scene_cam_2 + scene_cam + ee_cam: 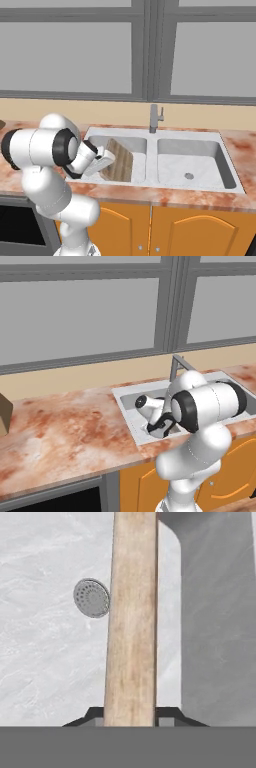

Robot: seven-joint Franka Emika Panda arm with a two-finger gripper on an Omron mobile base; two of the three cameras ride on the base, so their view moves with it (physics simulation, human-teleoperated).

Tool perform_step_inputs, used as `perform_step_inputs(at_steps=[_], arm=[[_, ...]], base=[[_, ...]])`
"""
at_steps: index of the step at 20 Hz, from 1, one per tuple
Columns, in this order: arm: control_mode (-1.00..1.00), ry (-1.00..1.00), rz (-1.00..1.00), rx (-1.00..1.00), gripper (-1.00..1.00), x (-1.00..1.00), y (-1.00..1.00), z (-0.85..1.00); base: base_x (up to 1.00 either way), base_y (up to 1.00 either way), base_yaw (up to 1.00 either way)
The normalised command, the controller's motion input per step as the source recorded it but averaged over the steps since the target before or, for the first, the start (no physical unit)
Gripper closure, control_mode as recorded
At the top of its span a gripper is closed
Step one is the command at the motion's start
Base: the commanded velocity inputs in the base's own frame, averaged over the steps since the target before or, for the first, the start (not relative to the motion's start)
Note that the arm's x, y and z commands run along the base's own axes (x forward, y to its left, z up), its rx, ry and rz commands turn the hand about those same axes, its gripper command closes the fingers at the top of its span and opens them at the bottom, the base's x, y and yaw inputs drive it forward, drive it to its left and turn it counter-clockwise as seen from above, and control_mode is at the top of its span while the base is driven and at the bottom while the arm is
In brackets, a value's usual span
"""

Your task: Move the cutting board and knife to the sink. Then move spray from the cabinet to the counter.

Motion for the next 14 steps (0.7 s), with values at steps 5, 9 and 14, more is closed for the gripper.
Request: perform_step_inputs(at_steps=[5, 9, 14], arm=[[-1.0, 0.03, 0.0, 0.05, -1.0, 0.0, 0.0, -0.13], [-1.0, 0.0, 0.0, 0.05, -1.0, 0.0, 0.0, -0.01], [-1.0, 0.0, 0.0, 0.07, -1.0, 0.0, 0.09, 0.02]], base=[[0.0, 0.0, 0.0], [0.0, 0.0, 0.0], [0.0, 0.0, 0.0]])
